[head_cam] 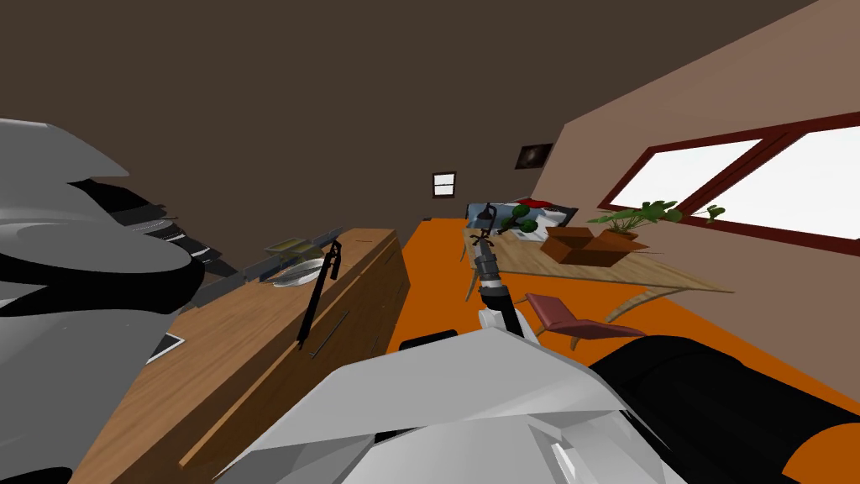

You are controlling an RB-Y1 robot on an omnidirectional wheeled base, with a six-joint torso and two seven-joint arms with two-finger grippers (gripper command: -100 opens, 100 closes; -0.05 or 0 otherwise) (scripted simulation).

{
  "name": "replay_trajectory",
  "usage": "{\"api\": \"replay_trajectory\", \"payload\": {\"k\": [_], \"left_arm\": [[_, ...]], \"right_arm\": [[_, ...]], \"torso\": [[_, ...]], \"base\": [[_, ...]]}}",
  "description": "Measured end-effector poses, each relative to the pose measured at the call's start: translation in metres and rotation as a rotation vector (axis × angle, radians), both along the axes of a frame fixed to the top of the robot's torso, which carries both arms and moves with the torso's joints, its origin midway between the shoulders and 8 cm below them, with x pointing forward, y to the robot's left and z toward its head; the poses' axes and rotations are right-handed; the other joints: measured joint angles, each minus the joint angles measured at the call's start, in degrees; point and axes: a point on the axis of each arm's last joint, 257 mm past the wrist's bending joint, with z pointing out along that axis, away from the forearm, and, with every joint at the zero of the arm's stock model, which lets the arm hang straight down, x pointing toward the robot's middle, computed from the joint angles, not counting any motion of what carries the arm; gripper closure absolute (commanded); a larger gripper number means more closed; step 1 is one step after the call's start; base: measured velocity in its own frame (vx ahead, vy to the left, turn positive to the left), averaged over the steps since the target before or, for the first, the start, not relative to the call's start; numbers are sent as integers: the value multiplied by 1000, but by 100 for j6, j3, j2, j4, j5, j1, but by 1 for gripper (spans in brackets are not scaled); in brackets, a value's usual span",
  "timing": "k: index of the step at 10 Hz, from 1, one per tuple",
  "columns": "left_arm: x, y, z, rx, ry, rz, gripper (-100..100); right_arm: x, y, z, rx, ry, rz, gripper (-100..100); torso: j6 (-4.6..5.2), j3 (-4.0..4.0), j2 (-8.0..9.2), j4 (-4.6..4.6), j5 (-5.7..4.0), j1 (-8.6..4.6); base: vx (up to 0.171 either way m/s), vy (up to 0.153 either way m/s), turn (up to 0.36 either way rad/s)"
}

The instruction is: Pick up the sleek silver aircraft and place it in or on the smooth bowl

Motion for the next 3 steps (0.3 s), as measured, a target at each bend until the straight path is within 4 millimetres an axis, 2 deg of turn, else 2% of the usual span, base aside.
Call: {"api": "replay_trajectory", "payload": {"k": [3], "left_arm": [[0,0,0,0,0,0,0]], "right_arm": [[0,0,0,0,0,0,0]], "torso": [[0,-2,-4,-1,0,1]], "base": [[0,0,0]]}}
